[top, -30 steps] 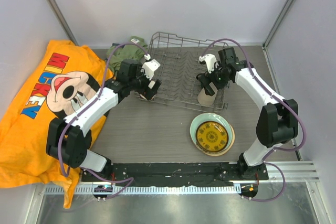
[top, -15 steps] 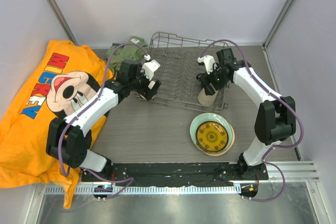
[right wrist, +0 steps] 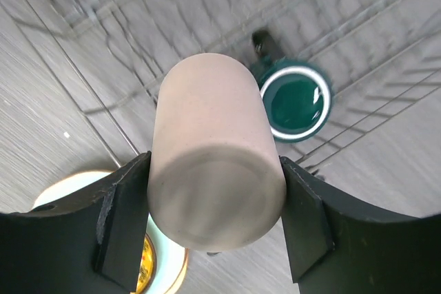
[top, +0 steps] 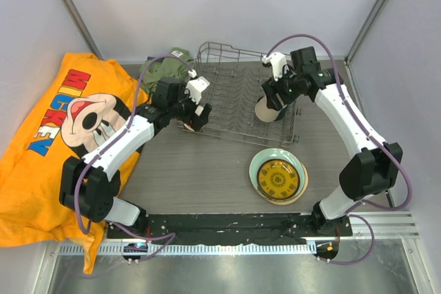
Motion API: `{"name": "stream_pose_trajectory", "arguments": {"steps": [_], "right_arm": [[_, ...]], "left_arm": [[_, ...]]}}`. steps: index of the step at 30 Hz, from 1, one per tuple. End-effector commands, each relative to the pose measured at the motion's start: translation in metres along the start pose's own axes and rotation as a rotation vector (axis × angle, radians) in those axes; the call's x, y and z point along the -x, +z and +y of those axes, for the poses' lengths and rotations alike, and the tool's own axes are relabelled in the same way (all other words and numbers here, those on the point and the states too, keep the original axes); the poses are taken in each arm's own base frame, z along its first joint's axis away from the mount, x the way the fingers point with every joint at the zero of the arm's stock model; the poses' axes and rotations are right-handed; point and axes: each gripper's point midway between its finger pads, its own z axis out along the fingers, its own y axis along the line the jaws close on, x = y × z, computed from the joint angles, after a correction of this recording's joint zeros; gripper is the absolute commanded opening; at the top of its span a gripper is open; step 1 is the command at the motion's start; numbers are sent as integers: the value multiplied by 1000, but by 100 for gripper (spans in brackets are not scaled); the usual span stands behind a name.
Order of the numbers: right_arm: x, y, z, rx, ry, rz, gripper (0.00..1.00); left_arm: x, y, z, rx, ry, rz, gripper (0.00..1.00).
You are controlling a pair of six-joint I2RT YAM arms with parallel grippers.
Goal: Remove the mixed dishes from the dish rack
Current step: Pick up the cup from the dish rack, then place the cup at the center of the board.
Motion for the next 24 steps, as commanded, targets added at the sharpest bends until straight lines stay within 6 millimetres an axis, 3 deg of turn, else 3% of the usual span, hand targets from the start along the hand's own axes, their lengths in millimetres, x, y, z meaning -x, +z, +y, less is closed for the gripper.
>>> {"name": "stream_pose_trajectory", "arguments": {"steps": [1, 9, 15, 24], "right_arm": [[57, -43, 5, 4, 9, -211, 21], [102, -75, 30, 110, 49, -432, 18], [117, -89, 49, 207, 60, -529, 17], [125, -101, 70, 316, 80, -592, 16]], "left_arm": [[64, -21, -18, -109, -57, -193, 100], [122, -40, -51, -344, -231, -355, 100], [153, -55, -70, -491, -318, -461, 100], [160, -39, -71, -557, -407, -442, 97]]}}
